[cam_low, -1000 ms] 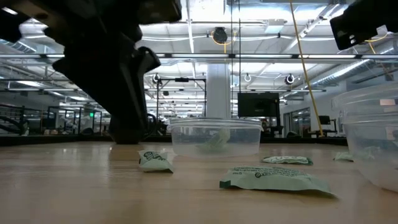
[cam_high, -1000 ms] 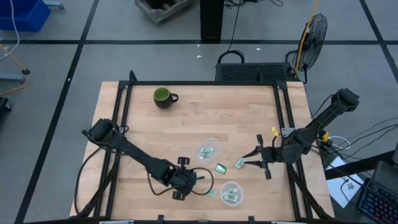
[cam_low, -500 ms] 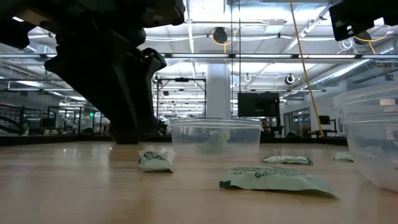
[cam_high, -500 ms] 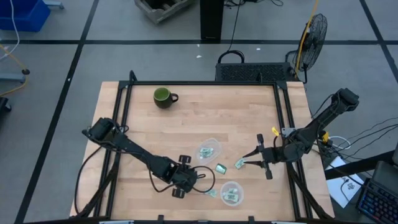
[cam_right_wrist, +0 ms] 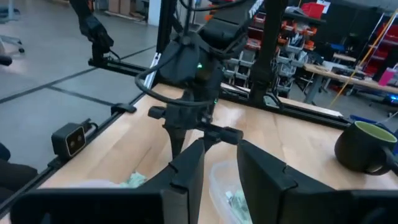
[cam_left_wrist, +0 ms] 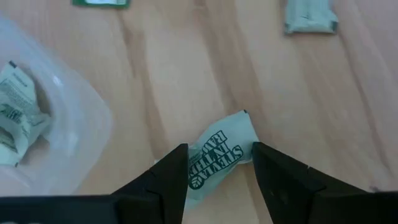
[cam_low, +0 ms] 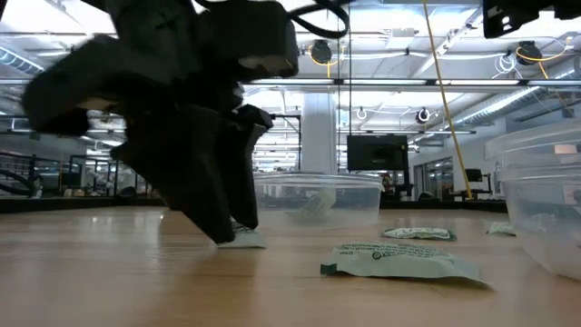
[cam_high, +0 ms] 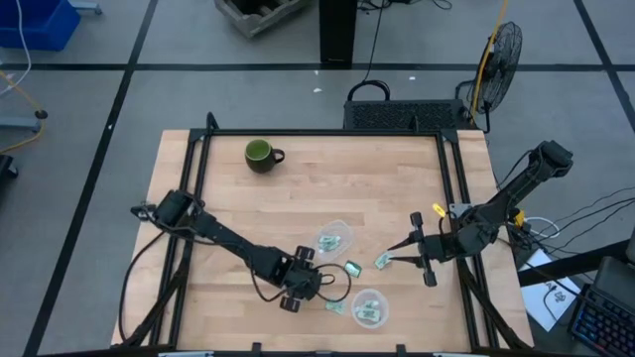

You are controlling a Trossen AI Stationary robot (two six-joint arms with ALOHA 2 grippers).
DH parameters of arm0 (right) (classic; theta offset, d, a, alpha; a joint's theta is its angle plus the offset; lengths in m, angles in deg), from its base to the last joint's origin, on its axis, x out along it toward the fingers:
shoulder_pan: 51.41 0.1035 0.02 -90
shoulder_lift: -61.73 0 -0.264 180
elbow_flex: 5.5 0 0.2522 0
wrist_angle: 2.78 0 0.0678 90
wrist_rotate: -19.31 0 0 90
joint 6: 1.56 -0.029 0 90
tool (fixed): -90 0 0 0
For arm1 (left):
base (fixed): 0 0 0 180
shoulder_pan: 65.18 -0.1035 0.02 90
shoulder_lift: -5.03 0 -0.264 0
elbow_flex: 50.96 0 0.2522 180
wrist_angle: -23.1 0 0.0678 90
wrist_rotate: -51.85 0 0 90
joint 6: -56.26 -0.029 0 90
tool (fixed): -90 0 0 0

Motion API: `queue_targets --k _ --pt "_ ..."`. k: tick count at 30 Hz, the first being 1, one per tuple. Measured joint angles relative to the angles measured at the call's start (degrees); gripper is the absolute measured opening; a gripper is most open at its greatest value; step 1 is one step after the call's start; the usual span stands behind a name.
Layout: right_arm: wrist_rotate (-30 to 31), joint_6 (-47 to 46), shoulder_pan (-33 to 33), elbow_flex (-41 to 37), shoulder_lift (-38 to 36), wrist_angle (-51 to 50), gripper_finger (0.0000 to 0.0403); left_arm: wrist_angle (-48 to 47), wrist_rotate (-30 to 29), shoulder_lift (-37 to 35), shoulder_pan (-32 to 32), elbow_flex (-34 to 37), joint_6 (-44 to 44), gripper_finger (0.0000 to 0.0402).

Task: Pick and place Stevia / Truvia into bins
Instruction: Put the stevia packet into the top transparent container

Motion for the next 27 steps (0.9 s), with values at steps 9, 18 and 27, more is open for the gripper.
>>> queue_targets --k 9,18,27 --pt "0.0 1.4 0.0 0.0 -0.1 1.0 0.009 -0.2 3.4 0.1 -1.1 0.0 3.9 0.0126" --pt "0.0 1.4 0.0 0.0 -0.1 1.2 0.009 0.3 3.9 -3.5 -1.7 -1.0 5.1 0.001" --pt "0.0 1.4 0.0 0.0 -0.1 1.3 0.009 -1.4 -7.9 -17.8 -3.9 -1.8 -1.7 0.0048"
